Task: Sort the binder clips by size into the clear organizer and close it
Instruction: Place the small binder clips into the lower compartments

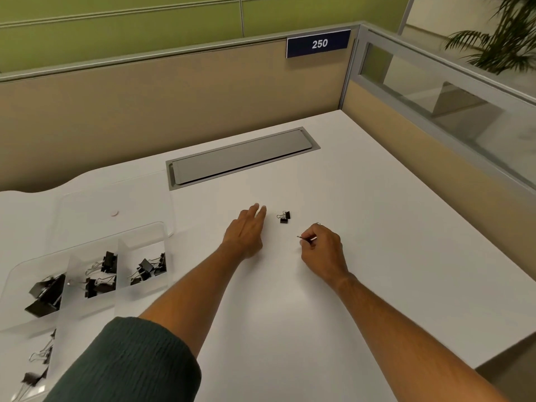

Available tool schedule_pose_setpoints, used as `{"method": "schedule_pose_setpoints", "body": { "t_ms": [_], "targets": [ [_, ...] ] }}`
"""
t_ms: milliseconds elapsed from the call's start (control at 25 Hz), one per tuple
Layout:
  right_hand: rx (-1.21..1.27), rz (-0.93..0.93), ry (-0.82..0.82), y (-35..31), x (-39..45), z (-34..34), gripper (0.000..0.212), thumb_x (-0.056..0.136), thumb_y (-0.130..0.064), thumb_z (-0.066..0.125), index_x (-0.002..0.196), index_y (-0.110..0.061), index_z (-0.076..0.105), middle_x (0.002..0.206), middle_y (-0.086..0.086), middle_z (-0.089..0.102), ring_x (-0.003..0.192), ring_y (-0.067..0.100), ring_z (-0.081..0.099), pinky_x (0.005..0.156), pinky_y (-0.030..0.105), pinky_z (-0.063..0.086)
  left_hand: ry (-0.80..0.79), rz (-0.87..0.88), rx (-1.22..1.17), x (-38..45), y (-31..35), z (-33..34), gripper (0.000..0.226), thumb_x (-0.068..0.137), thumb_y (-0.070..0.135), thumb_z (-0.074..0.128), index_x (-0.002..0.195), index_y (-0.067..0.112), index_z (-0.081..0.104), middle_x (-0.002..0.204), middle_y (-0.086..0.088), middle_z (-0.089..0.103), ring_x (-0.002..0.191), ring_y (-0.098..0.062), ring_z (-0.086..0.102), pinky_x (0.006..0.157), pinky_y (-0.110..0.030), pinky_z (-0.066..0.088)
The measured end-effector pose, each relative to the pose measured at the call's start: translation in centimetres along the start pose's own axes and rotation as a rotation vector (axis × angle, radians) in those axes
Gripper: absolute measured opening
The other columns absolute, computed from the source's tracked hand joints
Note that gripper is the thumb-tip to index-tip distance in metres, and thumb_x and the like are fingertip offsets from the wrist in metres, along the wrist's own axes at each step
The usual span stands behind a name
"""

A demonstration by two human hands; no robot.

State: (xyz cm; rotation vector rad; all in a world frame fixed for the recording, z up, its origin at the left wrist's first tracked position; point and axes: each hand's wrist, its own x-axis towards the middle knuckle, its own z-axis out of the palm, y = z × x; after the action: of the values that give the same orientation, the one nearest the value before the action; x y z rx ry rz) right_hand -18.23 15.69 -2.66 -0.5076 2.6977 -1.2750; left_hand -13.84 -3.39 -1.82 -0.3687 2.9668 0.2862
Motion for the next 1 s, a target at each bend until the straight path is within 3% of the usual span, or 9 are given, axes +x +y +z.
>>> {"method": "schedule_pose_setpoints", "body": {
  "t_ms": [120, 240, 360, 560, 760, 880, 1000],
  "targets": [
    [0.023, 0.023, 0.033, 0.7, 0.4, -0.5, 0.013, 0.080, -0.003, 0.062, 0.076, -0.014, 0.057, 0.078, -0.001, 0.067, 0.067, 0.017, 0.065, 0.065, 0.027, 0.051, -0.063, 0.016, 0.051, 1.2, -0.2, 0.5, 0.056, 0.091, 0.002, 0.044, 0.145, 0.010, 0.032, 0.157, -0.007, 0.022, 0.138, -0.029, 0.030, 0.107, -0.041, 0.038],
    [0.003, 0.042, 0.064, 1.2, 0.8, -0.8, 0.013, 0.082, -0.001, 0.052, 0.085, -0.013, 0.051, 0.075, -0.004, 0.061, 0.069, 0.020, 0.060, 0.064, 0.027, 0.046, -0.009, 0.039, 0.044, 1.6, -0.5, 1.2, 0.024, 0.087, -0.003, 0.046, 0.106, 0.007, 0.058, 0.120, -0.008, 0.051, 0.113, -0.029, 0.046, 0.083, -0.043, 0.051],
    [0.009, 0.086, 0.090, 1.5, 1.3, -0.9, 0.021, 0.085, 0.001, 0.041, 0.097, -0.014, 0.050, 0.078, 0.002, 0.062, 0.071, 0.026, 0.056, 0.066, 0.031, 0.042, 0.038, 0.026, 0.040, 1.2, -0.8, 1.6, 0.019, 0.087, -0.004, 0.050, 0.099, 0.007, 0.059, 0.105, -0.006, 0.050, 0.100, -0.026, 0.047, 0.071, -0.044, 0.054],
    [-0.048, 0.218, 0.109, 1.6, 2.4, -1.1, 0.023, 0.095, -0.013, 0.038, 0.105, -0.012, 0.058, 0.095, 0.012, 0.067, 0.092, 0.036, 0.059, 0.080, 0.038, 0.048, 0.094, 0.019, 0.054, 0.3, -0.4, 1.6, 0.023, 0.086, 0.008, 0.046, 0.104, 0.005, 0.060, 0.104, -0.012, 0.055, 0.092, -0.031, 0.052, 0.073, -0.038, 0.047],
    [-0.109, 0.219, 0.018, 1.9, 3.0, -0.7, 0.036, 0.086, 0.003, 0.042, 0.116, -0.008, 0.058, 0.116, 0.013, 0.057, 0.108, 0.032, 0.055, 0.090, 0.037, 0.046, 0.127, -0.092, -0.319, -0.3, 0.1, 1.1, 0.016, 0.088, 0.013, 0.047, 0.094, 0.004, 0.058, 0.100, -0.007, 0.047, 0.080, -0.029, 0.054, 0.072, -0.039, 0.051],
    [-0.120, 0.253, 0.030, 1.6, 3.1, -0.2, 0.020, 0.094, -0.020, 0.051, 0.109, -0.008, 0.056, 0.111, 0.013, 0.058, 0.102, 0.032, 0.056, 0.080, 0.034, 0.043, 0.084, -0.077, -0.408, -0.7, 1.0, 0.7, 0.016, 0.094, 0.009, 0.039, 0.089, 0.001, 0.052, 0.102, -0.009, 0.041, 0.076, -0.028, 0.050, 0.071, -0.039, 0.046],
    [-0.182, 0.251, 0.007, 1.2, 3.1, 0.3, 0.032, 0.090, -0.037, 0.059, 0.110, -0.012, 0.056, 0.109, 0.010, 0.057, 0.102, 0.033, 0.055, 0.078, 0.035, 0.042, 0.074, -0.075, -0.414, -0.6, 1.5, 0.7, 0.018, 0.094, 0.006, 0.036, 0.089, -0.002, 0.052, 0.102, -0.012, 0.041, 0.078, -0.031, 0.050, 0.072, -0.039, 0.044]
  ]
}}
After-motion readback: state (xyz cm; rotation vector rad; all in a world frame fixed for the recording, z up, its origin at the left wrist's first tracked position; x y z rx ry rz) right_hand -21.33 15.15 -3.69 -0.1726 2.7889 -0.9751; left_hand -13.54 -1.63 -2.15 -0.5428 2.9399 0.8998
